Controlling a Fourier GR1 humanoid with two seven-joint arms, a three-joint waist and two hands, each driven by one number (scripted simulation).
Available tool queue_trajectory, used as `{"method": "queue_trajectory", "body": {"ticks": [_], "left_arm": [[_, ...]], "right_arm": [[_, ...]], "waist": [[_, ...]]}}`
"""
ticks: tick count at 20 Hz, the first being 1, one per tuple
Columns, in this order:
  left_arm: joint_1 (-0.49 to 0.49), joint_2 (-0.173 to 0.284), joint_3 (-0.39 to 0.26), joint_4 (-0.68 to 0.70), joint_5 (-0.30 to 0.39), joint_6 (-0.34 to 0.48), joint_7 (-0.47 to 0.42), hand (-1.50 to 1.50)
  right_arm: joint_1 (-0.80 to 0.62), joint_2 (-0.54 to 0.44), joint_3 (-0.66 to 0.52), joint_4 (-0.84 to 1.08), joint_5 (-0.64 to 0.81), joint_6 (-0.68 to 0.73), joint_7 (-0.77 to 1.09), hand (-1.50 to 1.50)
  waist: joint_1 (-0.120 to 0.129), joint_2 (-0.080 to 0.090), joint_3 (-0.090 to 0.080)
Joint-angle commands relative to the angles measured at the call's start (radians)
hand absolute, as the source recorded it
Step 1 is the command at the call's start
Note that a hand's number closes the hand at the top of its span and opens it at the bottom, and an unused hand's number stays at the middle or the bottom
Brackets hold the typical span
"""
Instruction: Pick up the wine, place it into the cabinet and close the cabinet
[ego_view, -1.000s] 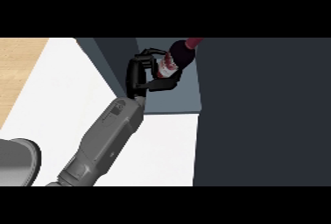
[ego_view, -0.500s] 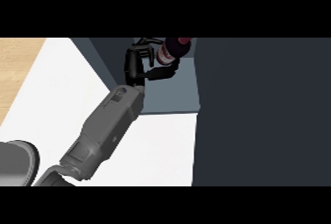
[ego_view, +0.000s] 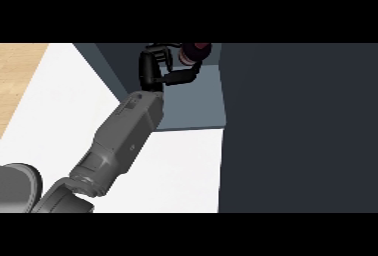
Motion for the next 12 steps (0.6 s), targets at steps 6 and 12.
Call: {"method": "queue_trajectory", "body": {"ticks": [6,12], "left_arm": [[-0.063,-0.004,0.083,0.092,0.063,-0.061,-0.024,1.5],[-0.039,0.01,0.098,0.14,0.053,-0.104,-0.07,1.5]], "right_arm": [[-0.016,0.006,-0.022,-0.045,-0.057,-0.012,0.012,-1.5],[-0.012,-0.013,-0.025,-0.063,-0.068,0.0,0.025,-1.5]], "waist": [[-0.005,0.004,0.0],[-0.005,0.006,0.0]]}}
